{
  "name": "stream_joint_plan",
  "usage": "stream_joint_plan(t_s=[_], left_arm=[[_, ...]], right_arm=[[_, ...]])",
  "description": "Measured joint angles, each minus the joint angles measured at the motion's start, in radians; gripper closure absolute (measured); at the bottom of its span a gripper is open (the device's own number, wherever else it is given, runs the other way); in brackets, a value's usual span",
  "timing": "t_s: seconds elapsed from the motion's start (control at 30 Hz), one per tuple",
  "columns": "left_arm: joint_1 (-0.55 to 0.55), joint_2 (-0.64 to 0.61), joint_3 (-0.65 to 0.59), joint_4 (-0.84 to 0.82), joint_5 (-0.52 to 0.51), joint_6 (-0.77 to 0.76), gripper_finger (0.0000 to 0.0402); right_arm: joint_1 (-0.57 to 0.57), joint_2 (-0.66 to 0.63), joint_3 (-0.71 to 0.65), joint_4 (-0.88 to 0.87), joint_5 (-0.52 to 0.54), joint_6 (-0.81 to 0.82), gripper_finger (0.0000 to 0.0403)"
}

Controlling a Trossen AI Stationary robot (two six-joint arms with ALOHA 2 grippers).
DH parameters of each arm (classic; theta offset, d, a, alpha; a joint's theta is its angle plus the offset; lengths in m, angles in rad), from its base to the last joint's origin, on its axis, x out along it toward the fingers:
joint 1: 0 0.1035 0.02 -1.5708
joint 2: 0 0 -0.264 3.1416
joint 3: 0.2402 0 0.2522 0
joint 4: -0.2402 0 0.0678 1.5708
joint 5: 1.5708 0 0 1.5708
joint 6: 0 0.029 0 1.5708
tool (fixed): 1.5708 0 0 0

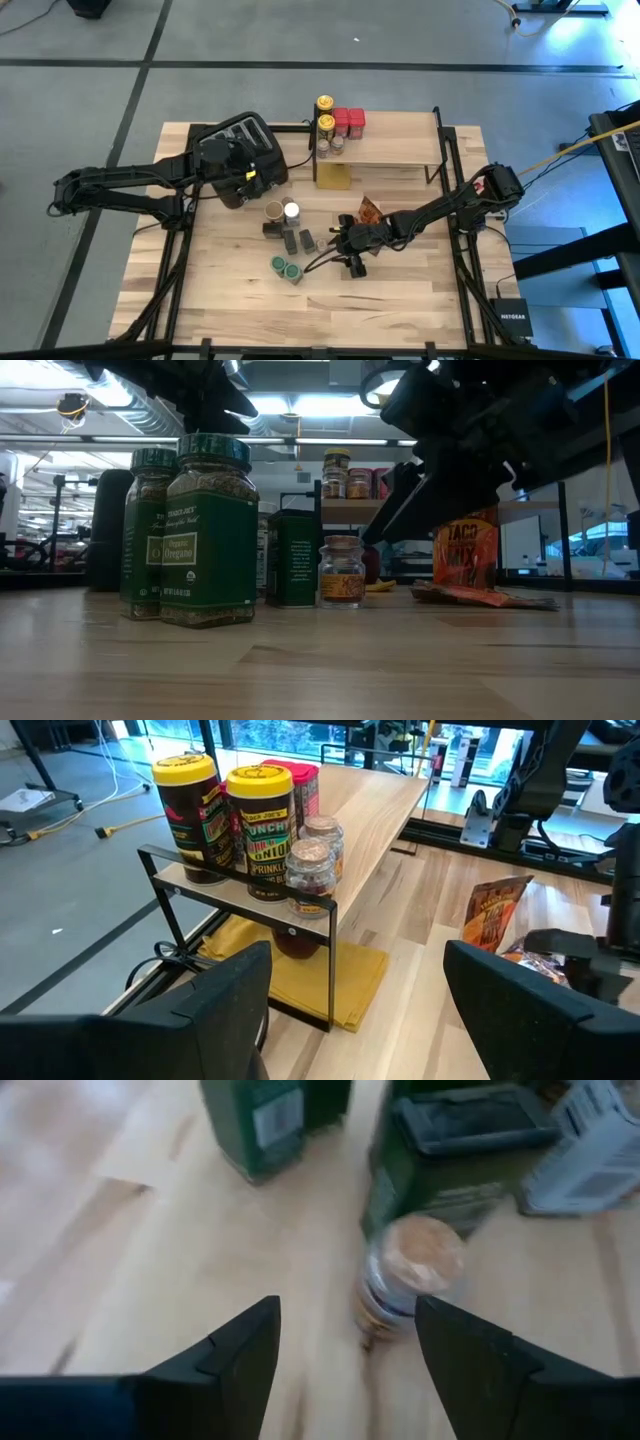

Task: Shelf spices
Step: Put the brown seasoning bottle on the shelf

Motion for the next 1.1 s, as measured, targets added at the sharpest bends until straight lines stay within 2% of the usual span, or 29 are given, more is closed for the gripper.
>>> stream_joint_plan(t_s=[0.17, 0.3, 0.47, 0.73, 1.0, 1.1], left_arm=[[0.000, 0.000, 0.000, 0.001, 0.000, 0.000, 0.0112], [0.000, 0.000, 0.000, 0.000, 0.000, 0.000, 0.0112], [0.000, 0.000, 0.000, -0.001, 0.000, 0.000, 0.0112], [0.000, 0.000, 0.000, -0.001, 0.000, 0.011, 0.0112], [0.000, 0.000, 0.000, -0.002, 0.000, 0.010, 0.0112], [0.000, 0.000, 0.000, -0.002, 0.000, 0.009, 0.0112]], right_arm=[[0.000, 0.011, 0.000, -0.036, 0.089, -0.001, 0.0166], [-0.006, 0.015, 0.000, 0.019, 0.148, -0.040, 0.0166], [-0.027, 0.044, 0.000, 0.114, 0.050, -0.044, 0.0166], [-0.024, 0.051, 0.000, 0.040, 0.055, 0.013, 0.0166], [-0.015, 0.051, 0.000, 0.085, -0.176, 0.071, 0.0166], [-0.003, 0.051, 0.000, 0.099, -0.196, 0.053, 0.0166]])
